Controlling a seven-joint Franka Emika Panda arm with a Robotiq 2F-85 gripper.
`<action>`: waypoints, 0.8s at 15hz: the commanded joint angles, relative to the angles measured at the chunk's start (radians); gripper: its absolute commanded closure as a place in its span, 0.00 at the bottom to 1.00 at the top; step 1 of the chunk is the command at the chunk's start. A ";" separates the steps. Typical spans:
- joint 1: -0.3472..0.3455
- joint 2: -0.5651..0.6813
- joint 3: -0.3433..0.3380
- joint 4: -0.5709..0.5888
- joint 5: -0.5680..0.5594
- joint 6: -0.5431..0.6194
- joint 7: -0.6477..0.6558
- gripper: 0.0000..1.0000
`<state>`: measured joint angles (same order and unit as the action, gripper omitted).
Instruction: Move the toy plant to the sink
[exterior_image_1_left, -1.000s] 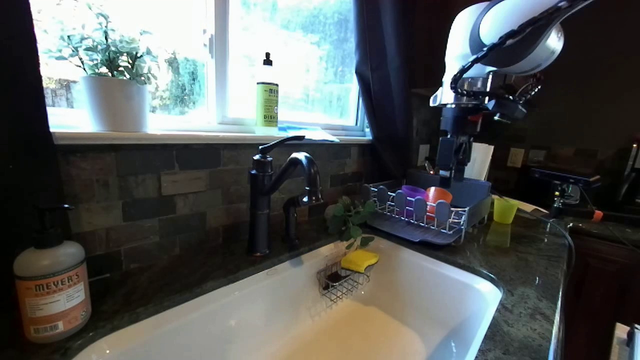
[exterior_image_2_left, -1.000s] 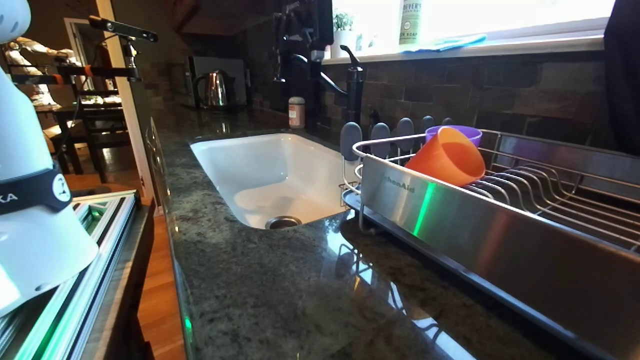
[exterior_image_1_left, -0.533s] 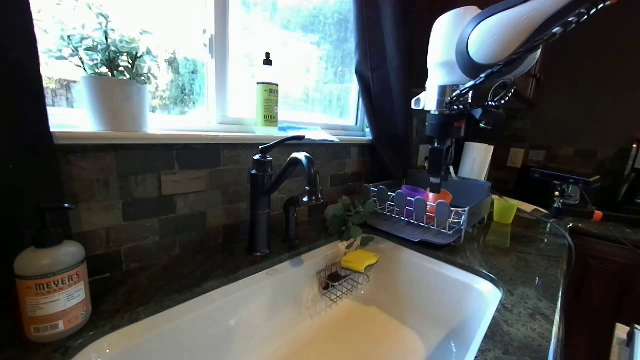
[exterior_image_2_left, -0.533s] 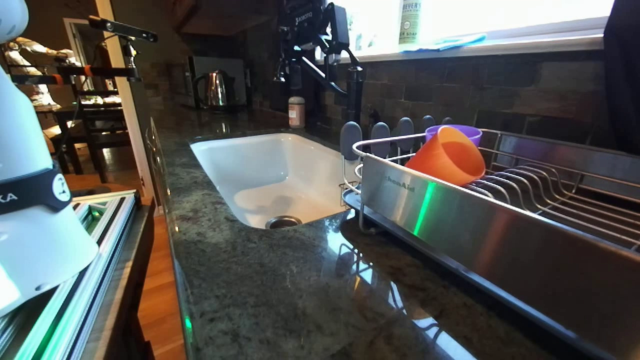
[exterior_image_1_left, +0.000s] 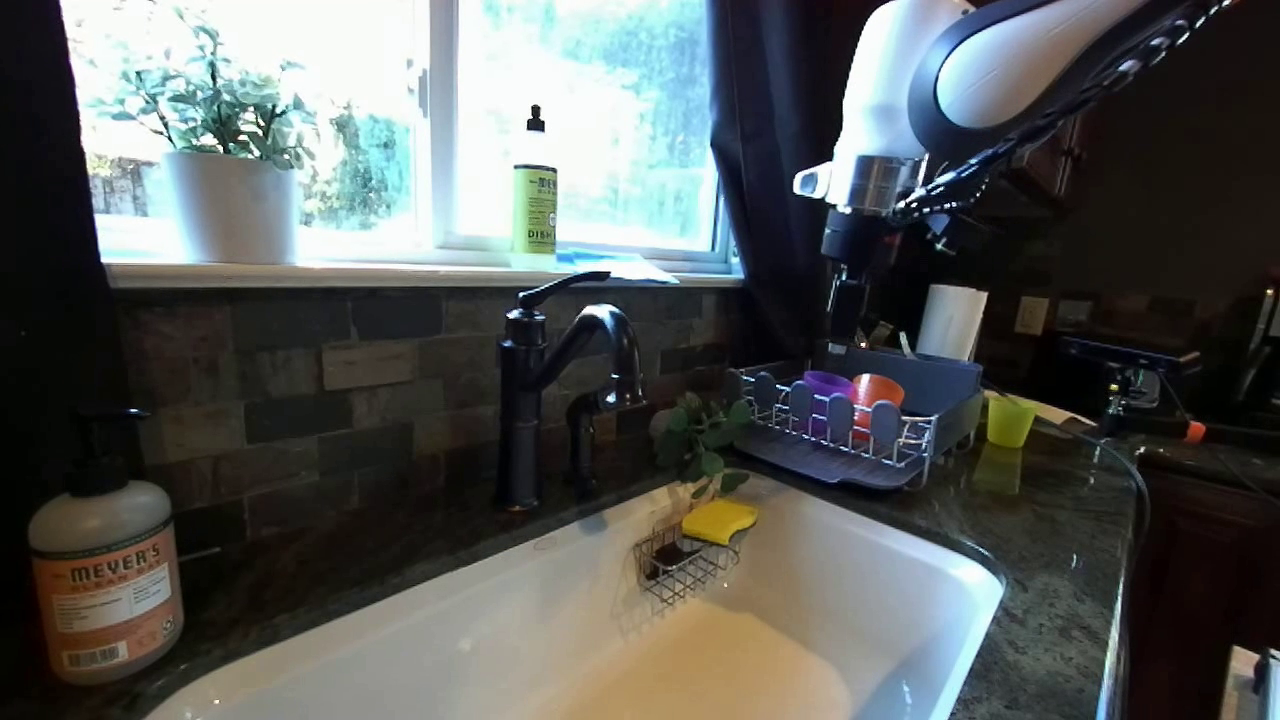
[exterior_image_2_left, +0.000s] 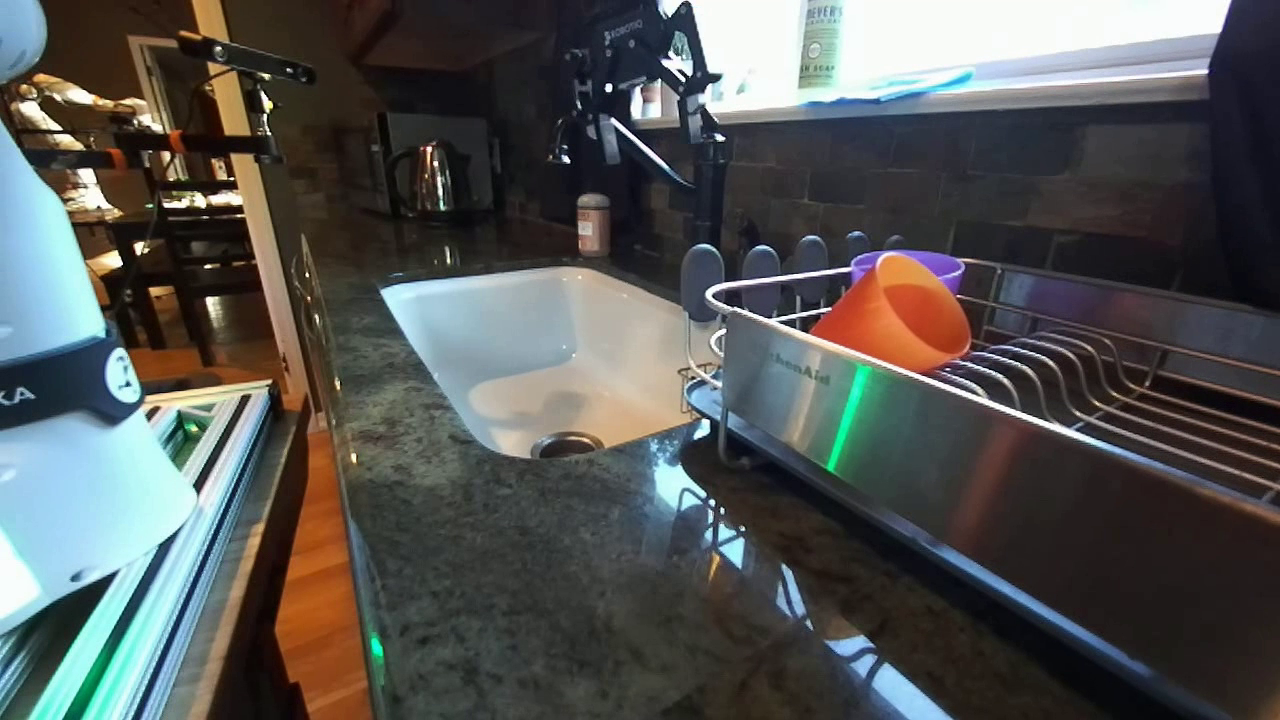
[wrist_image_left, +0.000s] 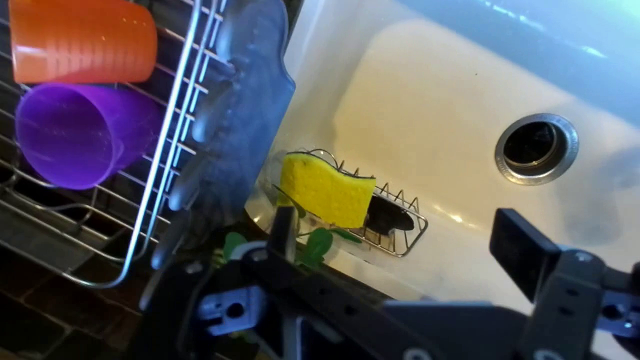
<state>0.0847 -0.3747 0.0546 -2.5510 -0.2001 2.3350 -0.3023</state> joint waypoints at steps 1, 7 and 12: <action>0.037 0.098 -0.039 0.036 -0.008 0.056 -0.183 0.00; 0.009 0.286 -0.101 0.129 -0.034 0.071 -0.554 0.00; -0.016 0.386 -0.047 0.204 -0.307 0.176 -0.493 0.00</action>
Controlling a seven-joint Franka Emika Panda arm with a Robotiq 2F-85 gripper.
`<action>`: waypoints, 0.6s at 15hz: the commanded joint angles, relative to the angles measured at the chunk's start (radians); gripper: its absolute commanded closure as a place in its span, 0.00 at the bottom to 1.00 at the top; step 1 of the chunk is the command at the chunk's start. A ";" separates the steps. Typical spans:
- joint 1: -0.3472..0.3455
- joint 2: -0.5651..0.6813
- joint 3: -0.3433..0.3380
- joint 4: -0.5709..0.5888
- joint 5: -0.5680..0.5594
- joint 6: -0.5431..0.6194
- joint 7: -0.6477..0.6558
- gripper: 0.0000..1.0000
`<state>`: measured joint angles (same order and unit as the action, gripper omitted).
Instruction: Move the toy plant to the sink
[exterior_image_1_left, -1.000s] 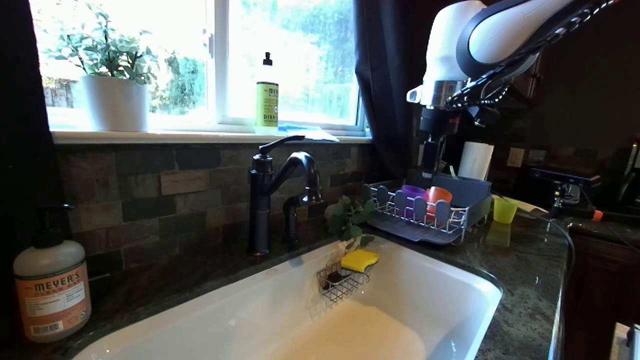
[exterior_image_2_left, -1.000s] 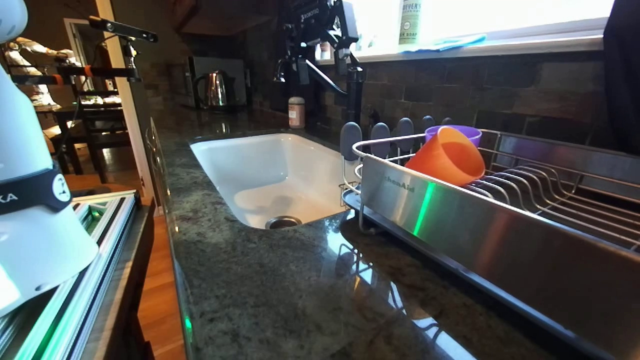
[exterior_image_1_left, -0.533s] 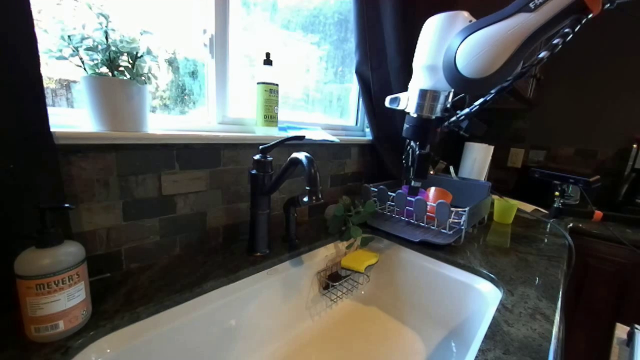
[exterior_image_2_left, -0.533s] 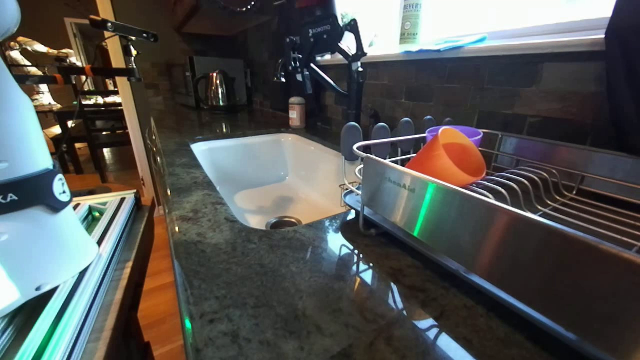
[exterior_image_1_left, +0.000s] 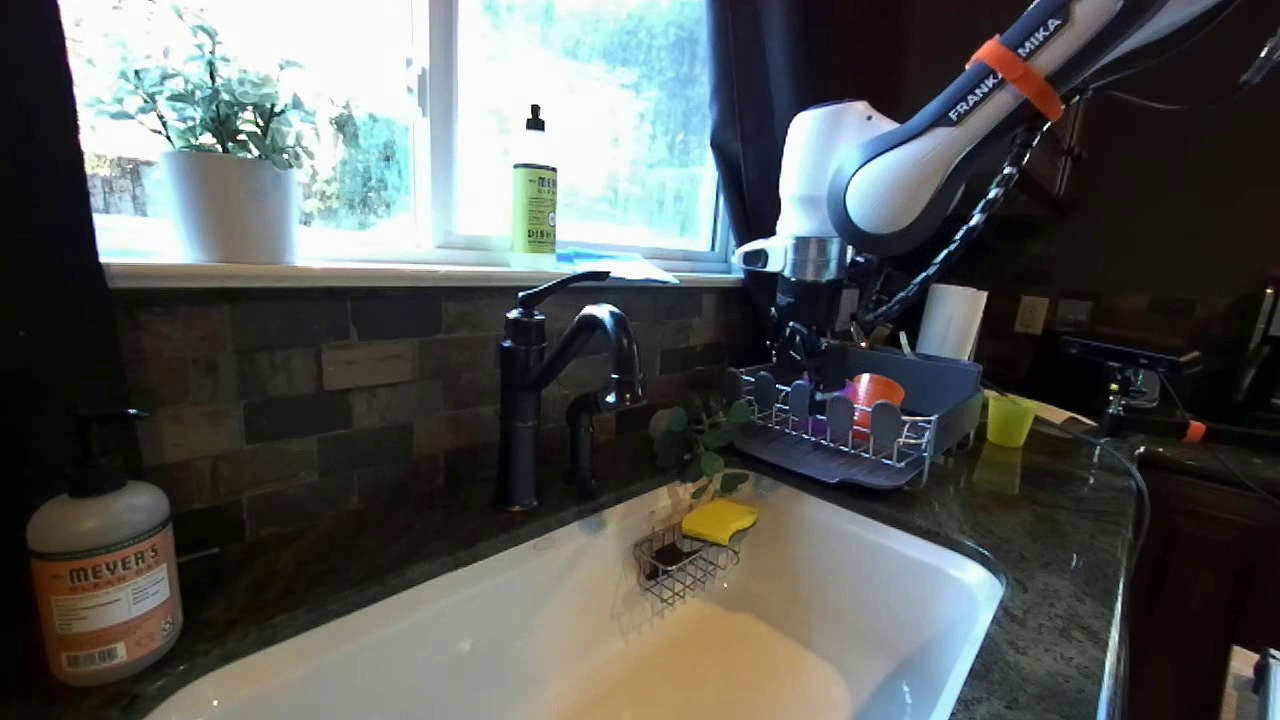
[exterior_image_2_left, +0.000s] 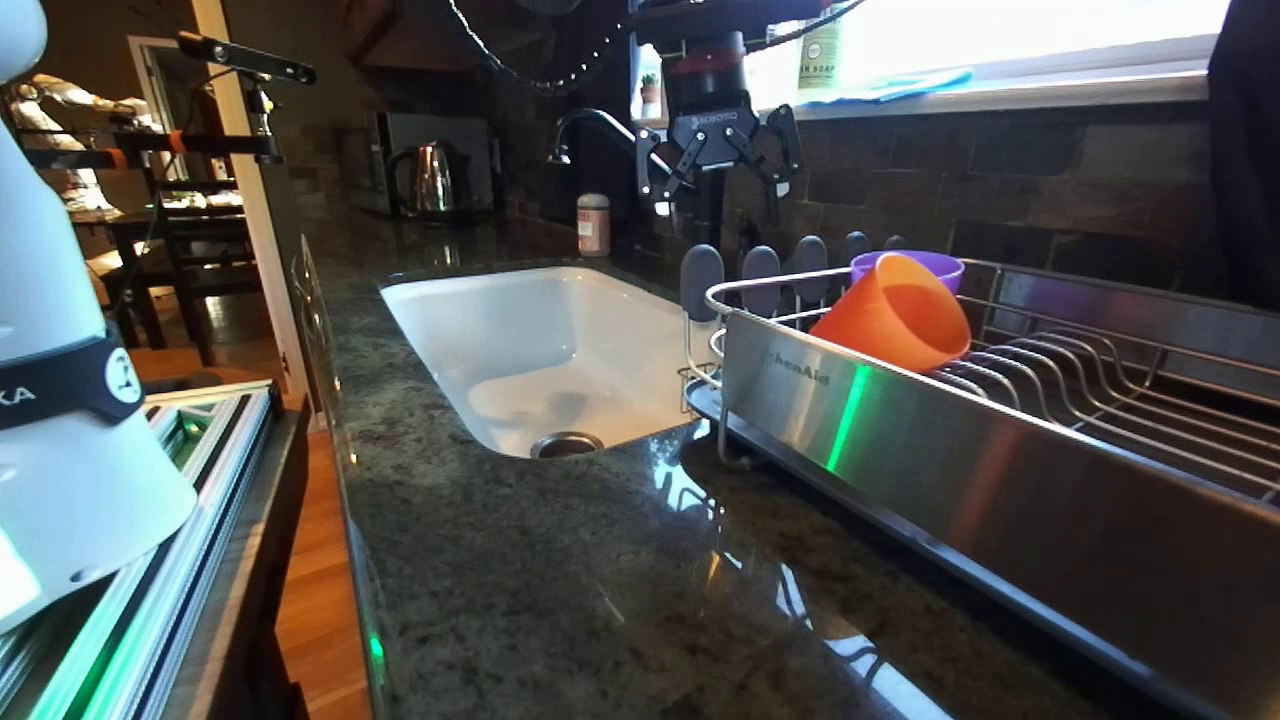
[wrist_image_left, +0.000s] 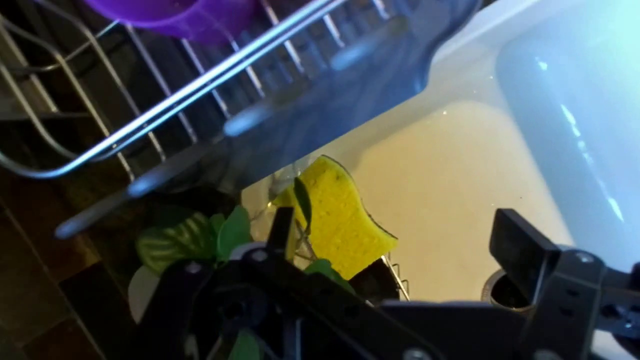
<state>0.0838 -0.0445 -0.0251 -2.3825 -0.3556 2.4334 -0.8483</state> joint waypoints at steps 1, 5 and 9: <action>-0.013 0.045 0.033 0.022 -0.058 0.120 0.066 0.00; -0.017 0.045 0.039 0.026 -0.064 0.101 0.056 0.00; -0.011 0.039 0.050 -0.033 -0.035 0.291 0.089 0.00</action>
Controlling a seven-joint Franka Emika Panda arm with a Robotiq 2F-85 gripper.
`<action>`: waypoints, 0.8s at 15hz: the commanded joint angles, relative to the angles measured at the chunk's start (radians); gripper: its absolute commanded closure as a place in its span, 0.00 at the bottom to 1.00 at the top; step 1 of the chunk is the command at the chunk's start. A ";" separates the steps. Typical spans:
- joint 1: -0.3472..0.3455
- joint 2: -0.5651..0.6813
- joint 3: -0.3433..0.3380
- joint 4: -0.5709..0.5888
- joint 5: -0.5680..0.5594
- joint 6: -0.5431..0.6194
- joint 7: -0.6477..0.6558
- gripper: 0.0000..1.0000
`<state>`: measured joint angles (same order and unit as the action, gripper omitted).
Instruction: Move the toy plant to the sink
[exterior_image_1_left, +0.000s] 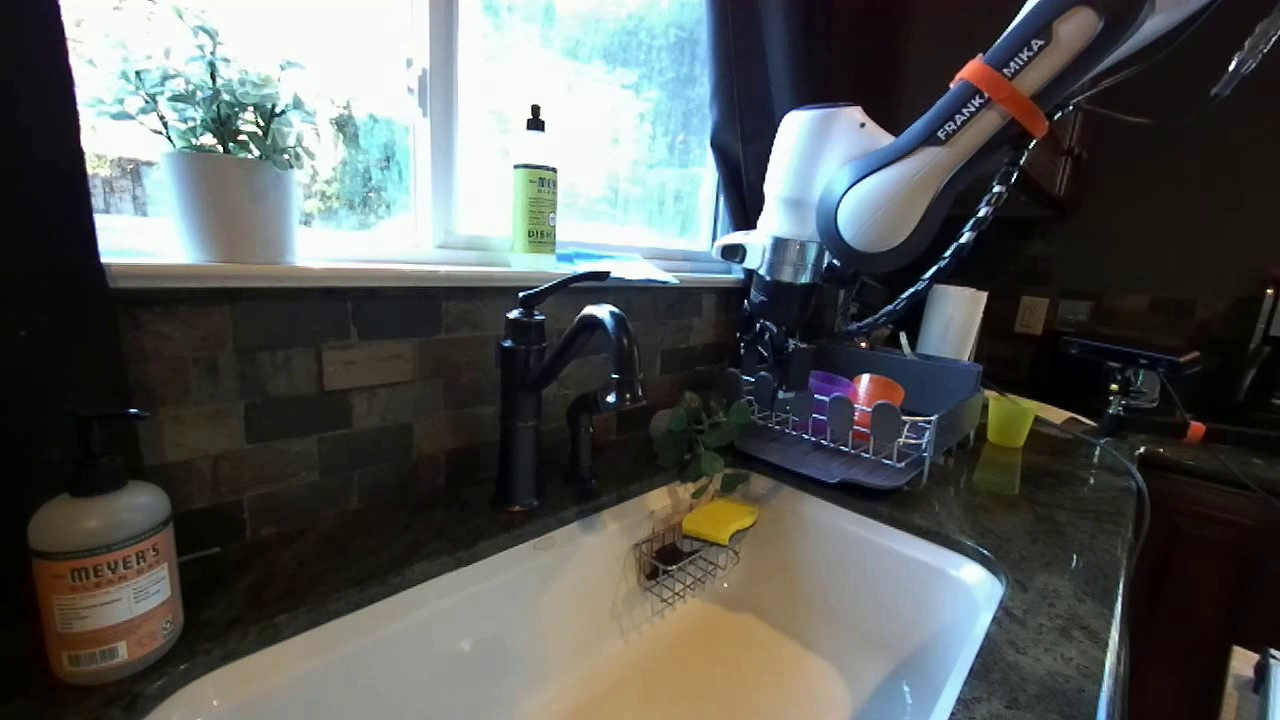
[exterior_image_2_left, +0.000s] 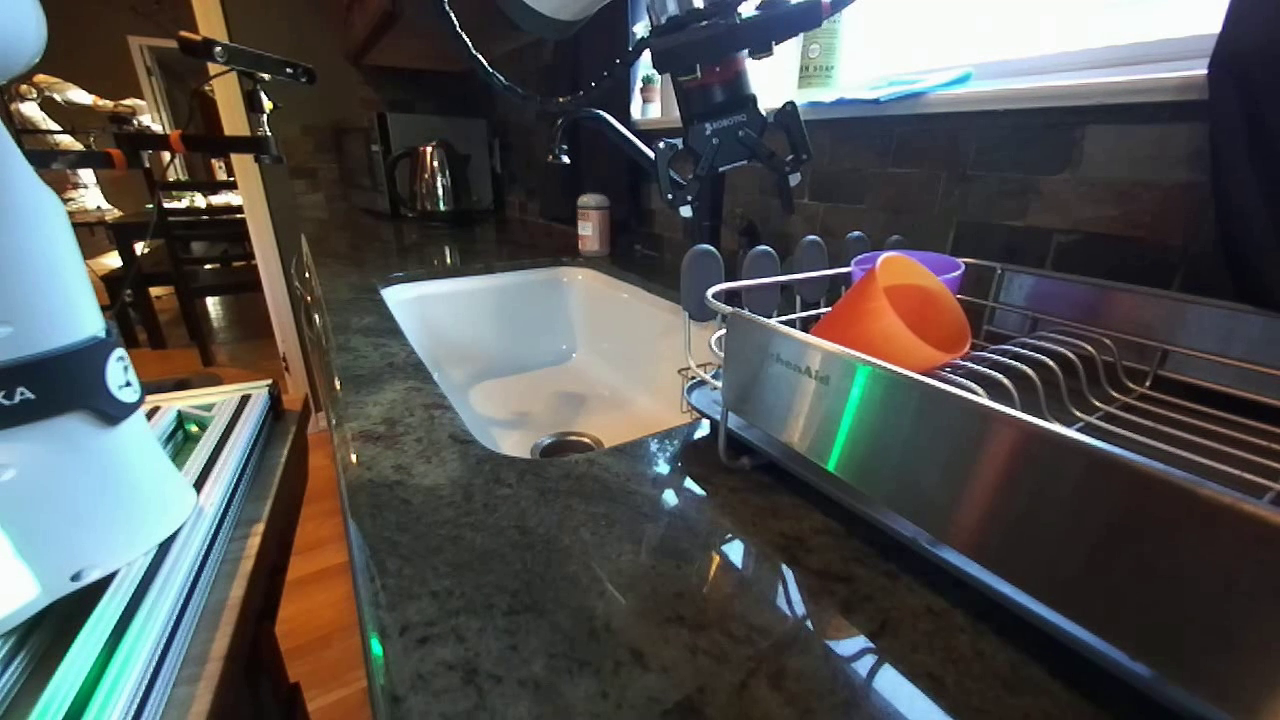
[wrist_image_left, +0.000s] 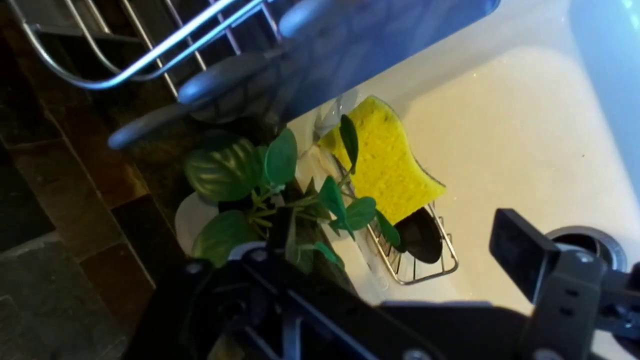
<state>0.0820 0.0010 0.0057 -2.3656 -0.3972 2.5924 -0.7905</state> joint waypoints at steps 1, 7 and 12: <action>-0.010 -0.006 0.020 -0.058 -0.036 0.178 0.065 0.00; 0.005 -0.014 0.014 -0.047 -0.497 0.180 0.362 0.00; -0.011 -0.002 0.024 -0.039 -0.515 0.191 0.372 0.00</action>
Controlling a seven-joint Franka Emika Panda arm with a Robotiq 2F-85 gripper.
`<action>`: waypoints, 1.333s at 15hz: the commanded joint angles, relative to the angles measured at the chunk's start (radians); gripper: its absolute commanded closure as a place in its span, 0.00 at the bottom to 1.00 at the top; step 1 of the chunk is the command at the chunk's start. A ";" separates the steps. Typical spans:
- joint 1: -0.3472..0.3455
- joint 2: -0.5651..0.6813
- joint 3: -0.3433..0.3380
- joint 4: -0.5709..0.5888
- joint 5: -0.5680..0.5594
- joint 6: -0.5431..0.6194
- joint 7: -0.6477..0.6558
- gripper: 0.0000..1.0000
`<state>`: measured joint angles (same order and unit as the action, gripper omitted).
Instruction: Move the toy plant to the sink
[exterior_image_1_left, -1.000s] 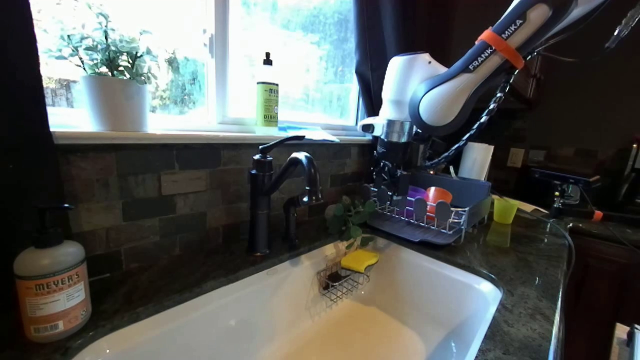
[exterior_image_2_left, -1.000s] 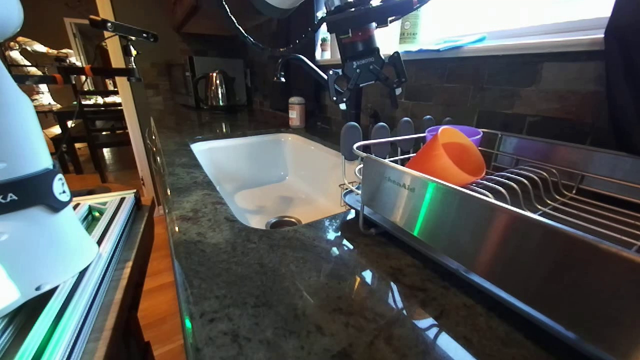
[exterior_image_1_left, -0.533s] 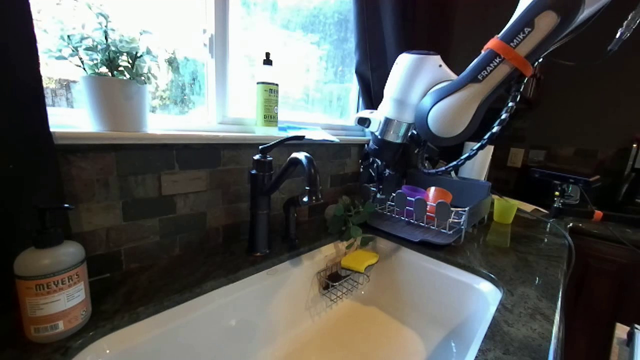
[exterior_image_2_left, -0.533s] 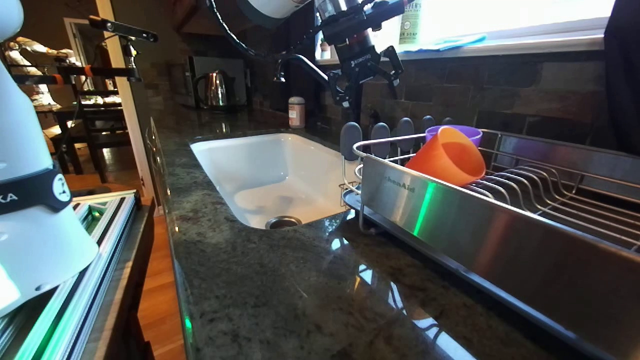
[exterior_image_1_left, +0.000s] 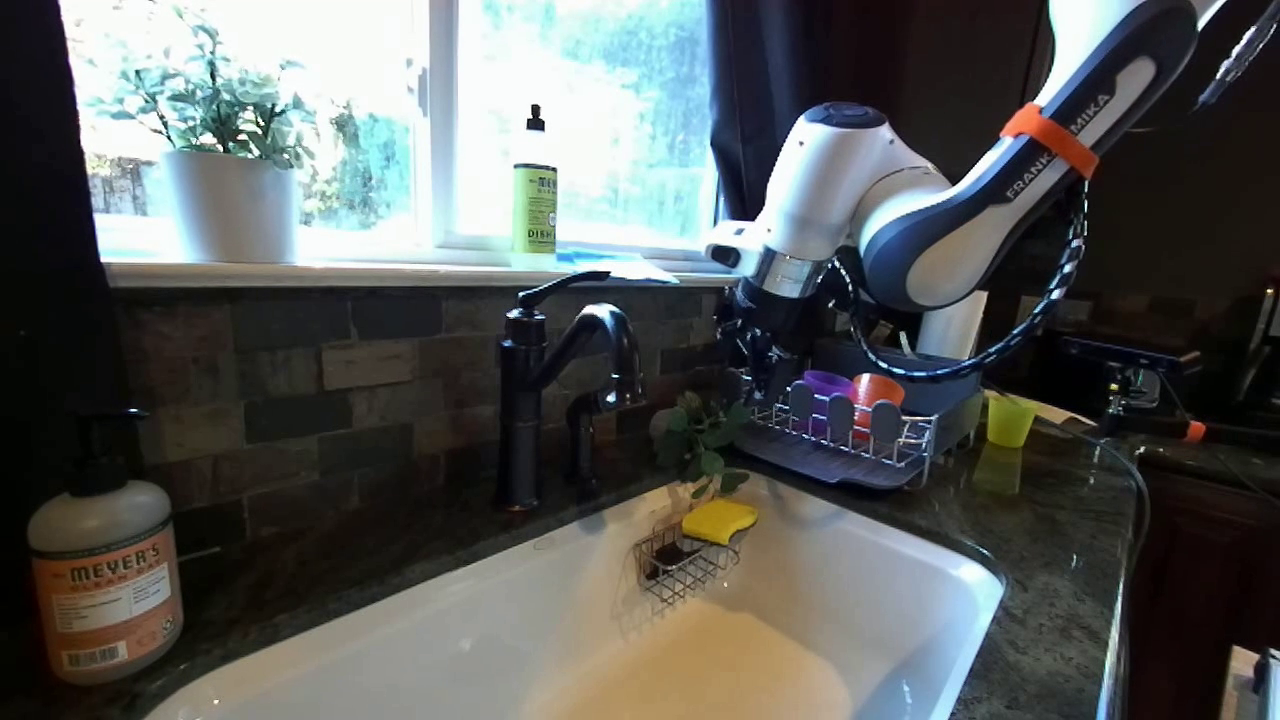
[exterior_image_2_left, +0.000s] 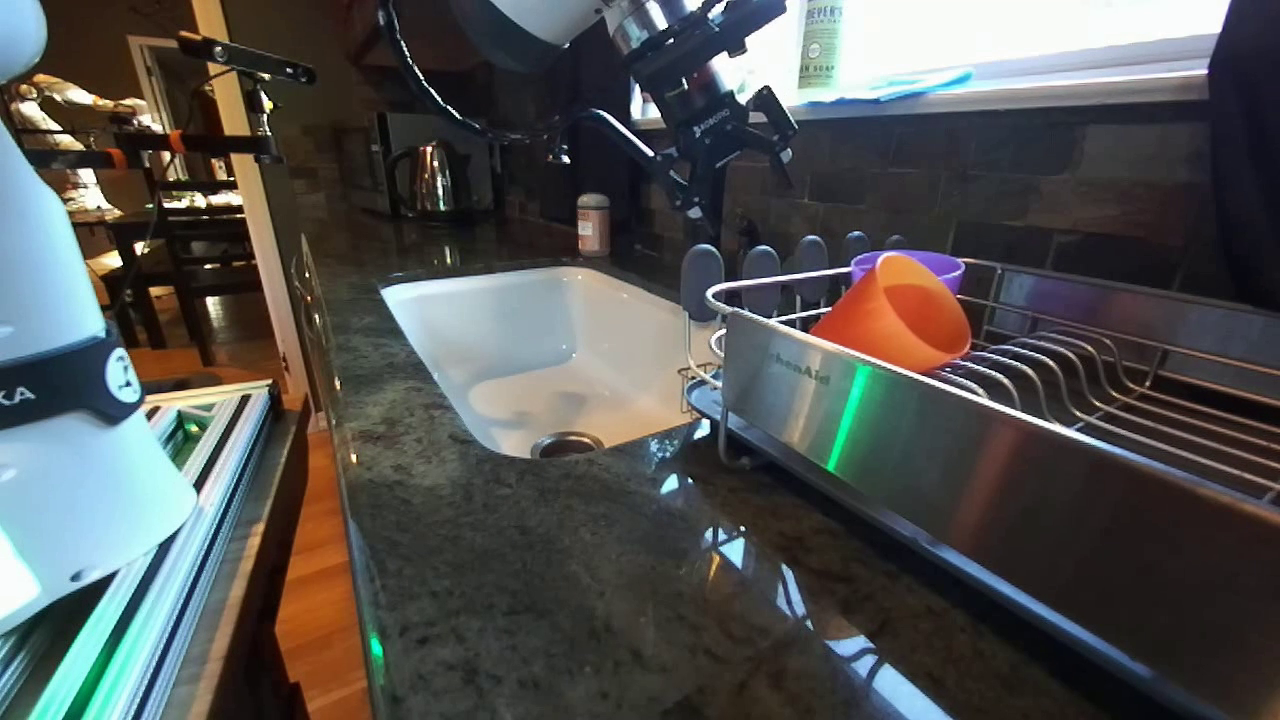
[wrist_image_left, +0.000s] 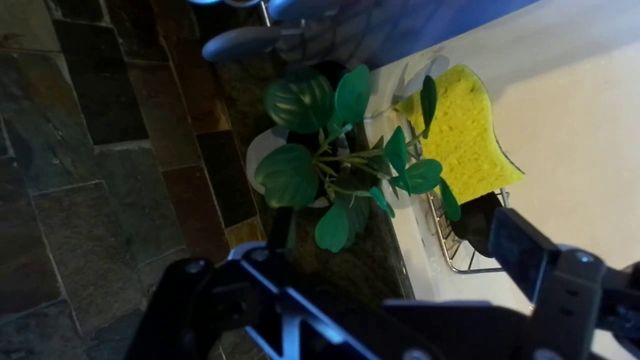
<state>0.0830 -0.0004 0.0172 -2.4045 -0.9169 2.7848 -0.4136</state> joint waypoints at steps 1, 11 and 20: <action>-0.003 0.002 -0.002 0.007 -0.041 0.016 0.011 0.00; -0.024 0.116 -0.060 0.054 -0.145 0.120 -0.443 0.00; -0.002 0.194 -0.101 0.204 -0.700 0.135 -0.196 0.00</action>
<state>0.0610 0.1544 -0.0714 -2.2625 -1.4291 2.9161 -0.7780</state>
